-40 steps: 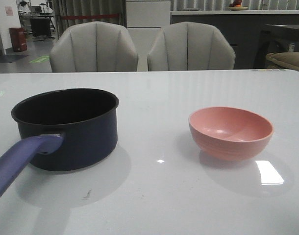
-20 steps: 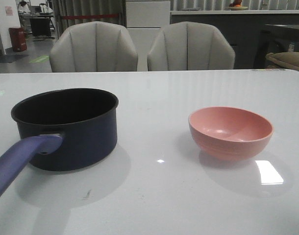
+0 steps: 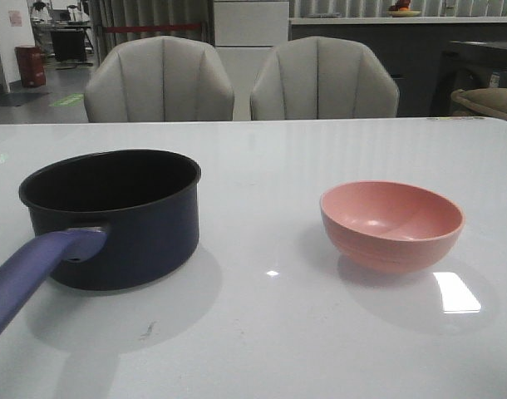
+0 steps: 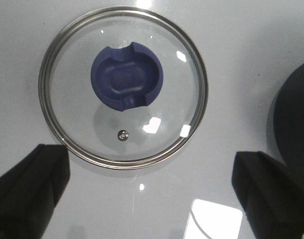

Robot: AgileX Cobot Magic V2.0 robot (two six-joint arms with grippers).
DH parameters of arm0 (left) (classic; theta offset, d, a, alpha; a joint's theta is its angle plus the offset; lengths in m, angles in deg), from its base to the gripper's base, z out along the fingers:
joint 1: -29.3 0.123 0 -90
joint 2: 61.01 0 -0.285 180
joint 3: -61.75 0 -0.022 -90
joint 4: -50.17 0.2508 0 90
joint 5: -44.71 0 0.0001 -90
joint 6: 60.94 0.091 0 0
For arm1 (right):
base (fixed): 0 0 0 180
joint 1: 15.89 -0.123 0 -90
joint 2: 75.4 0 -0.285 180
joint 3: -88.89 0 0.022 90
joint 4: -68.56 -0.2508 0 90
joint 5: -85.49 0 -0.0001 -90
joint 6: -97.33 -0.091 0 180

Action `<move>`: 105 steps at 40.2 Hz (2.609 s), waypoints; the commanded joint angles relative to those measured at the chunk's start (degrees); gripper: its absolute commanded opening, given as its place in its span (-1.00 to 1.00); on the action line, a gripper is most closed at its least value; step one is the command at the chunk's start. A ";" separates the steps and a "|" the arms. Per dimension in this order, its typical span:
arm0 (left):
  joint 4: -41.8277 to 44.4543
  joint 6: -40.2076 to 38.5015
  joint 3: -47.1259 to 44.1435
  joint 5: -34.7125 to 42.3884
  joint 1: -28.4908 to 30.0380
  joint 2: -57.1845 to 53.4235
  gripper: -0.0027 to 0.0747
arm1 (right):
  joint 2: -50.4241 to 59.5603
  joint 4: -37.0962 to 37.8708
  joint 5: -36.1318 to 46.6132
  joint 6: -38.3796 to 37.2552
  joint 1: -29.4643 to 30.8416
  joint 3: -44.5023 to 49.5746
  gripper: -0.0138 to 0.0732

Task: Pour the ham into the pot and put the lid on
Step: 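Lower the left gripper to the glass lid and grasp its purple knob, then lift the glass lid and carry it over the saucepan with the left gripper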

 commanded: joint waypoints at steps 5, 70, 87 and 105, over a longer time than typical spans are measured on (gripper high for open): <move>-0.95 -0.66 7.94 -1.59 0.68 5.94 0.90 | -0.60 -0.08 4.78 0.64 -0.12 -1.60 -0.34; 1.94 -2.47 20.01 -4.24 0.77 27.32 0.16 | -0.60 -0.08 4.72 0.64 -0.12 -1.60 -0.34; 1.94 -2.47 20.12 -3.06 0.77 27.38 -0.22 | -0.60 -0.08 4.72 0.64 -0.12 -1.60 -0.34; 1.94 0.94 30.68 -8.96 -1.24 19.36 -0.24 | -0.60 -0.08 4.72 0.64 -0.12 -1.60 -0.34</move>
